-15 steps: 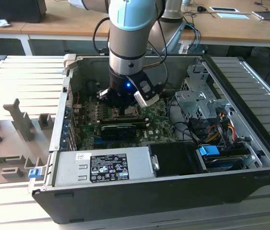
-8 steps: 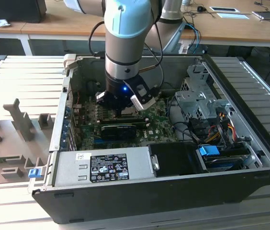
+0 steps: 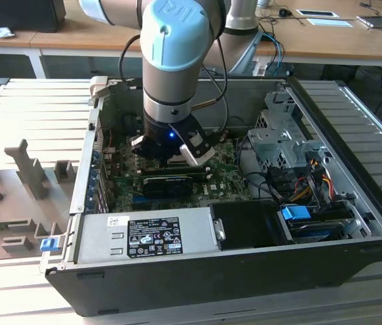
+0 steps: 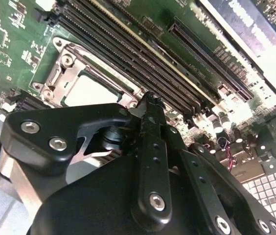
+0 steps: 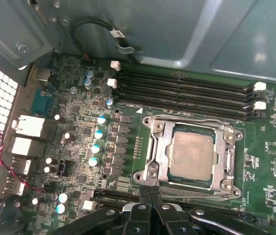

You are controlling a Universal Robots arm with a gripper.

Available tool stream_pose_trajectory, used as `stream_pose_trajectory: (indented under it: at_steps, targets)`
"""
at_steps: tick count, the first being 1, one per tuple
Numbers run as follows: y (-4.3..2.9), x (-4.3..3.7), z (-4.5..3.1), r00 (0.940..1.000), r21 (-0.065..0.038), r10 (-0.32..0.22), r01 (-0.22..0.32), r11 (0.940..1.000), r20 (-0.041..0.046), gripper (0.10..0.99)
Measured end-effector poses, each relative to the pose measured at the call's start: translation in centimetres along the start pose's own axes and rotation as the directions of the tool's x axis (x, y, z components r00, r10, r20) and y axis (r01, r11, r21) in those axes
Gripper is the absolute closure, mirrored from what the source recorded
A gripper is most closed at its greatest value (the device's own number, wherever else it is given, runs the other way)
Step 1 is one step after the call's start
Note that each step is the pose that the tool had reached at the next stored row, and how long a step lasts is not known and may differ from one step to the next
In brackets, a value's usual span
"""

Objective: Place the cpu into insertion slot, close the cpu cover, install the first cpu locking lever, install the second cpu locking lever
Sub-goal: 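Install the second cpu locking lever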

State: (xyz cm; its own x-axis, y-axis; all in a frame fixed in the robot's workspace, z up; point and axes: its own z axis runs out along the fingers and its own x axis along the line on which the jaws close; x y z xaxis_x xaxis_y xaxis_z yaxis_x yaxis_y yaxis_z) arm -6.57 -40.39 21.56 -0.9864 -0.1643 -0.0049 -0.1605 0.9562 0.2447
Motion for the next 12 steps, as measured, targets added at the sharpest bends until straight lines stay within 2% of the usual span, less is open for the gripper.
stream_pose_trajectory:
  at_steps: [3,4,5,7,10,12]
  targets:
    - [-0.07,0.16,0.28,1.0000,-0.008,0.000,0.000,1.0000,0.0014,0.980]
    - [-0.15,0.30,0.67,1.0000,-0.015,0.000,0.000,0.9999,0.0022,0.980]
    - [-0.23,0.46,1.08,1.0000,-0.026,-0.001,0.001,0.9997,0.0041,0.980]
    - [-0.37,0.76,1.87,1.0000,-0.057,-0.002,0.002,0.9984,0.0095,0.980]
    - [-0.43,0.87,2.15,0.9999,-0.068,-0.002,0.002,0.9977,0.0109,0.980]
    - [-0.43,0.92,2.18,0.9999,-0.070,-0.002,0.002,0.9975,0.0112,0.980]
